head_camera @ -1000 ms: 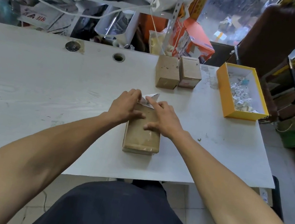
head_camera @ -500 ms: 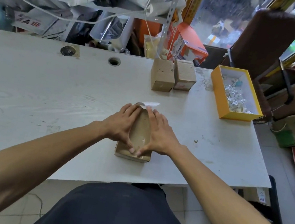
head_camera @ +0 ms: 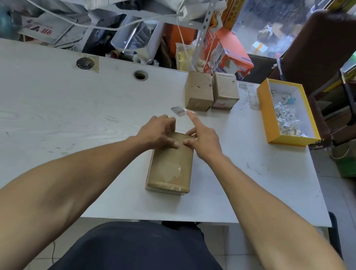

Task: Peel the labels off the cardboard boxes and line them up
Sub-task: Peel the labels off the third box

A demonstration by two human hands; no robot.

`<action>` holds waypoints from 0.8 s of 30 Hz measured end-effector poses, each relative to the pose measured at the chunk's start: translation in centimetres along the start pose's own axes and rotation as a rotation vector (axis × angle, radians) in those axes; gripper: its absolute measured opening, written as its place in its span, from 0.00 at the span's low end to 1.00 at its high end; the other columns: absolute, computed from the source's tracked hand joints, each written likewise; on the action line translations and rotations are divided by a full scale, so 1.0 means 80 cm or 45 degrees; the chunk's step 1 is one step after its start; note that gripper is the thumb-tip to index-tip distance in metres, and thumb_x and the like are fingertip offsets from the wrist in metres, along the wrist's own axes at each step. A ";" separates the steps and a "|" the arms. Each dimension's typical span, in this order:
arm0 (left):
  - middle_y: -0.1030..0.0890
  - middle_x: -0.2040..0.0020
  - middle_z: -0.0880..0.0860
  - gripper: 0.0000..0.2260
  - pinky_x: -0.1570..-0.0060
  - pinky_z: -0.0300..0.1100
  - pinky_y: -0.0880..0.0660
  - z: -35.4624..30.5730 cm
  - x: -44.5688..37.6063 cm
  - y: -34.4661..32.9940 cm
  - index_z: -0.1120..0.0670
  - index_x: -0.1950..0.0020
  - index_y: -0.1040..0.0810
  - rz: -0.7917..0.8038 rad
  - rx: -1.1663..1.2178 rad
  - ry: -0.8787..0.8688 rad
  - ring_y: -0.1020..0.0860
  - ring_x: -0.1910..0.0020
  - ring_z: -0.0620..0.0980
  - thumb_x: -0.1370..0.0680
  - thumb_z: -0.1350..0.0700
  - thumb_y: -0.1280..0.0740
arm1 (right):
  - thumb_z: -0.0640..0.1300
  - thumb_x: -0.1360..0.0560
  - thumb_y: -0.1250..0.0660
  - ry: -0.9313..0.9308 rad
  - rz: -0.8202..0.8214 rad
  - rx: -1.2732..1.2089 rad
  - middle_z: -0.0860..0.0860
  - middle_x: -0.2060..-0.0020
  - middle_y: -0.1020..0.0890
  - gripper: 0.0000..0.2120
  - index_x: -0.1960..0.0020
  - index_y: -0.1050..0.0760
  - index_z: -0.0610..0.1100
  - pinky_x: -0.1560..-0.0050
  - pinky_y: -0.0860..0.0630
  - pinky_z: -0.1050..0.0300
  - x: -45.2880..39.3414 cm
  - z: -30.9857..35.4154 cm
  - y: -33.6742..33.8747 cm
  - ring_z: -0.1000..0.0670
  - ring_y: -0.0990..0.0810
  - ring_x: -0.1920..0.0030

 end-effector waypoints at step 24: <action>0.16 0.50 0.56 0.06 0.50 0.47 0.24 -0.108 0.055 0.049 0.56 0.49 0.19 -0.530 0.070 0.182 0.20 0.50 0.56 0.21 0.57 0.35 | 0.48 0.24 0.31 0.088 -0.065 -0.402 0.48 0.53 0.17 0.07 0.49 0.18 0.46 0.50 0.20 0.53 0.044 -0.031 0.102 0.50 0.20 0.53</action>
Point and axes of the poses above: each hand's wrist, its own x-axis away from the middle knuckle, its own y-axis out of the back of the hand, z = x × y, the point moved 10 cm from there along -x, towards the middle knuckle
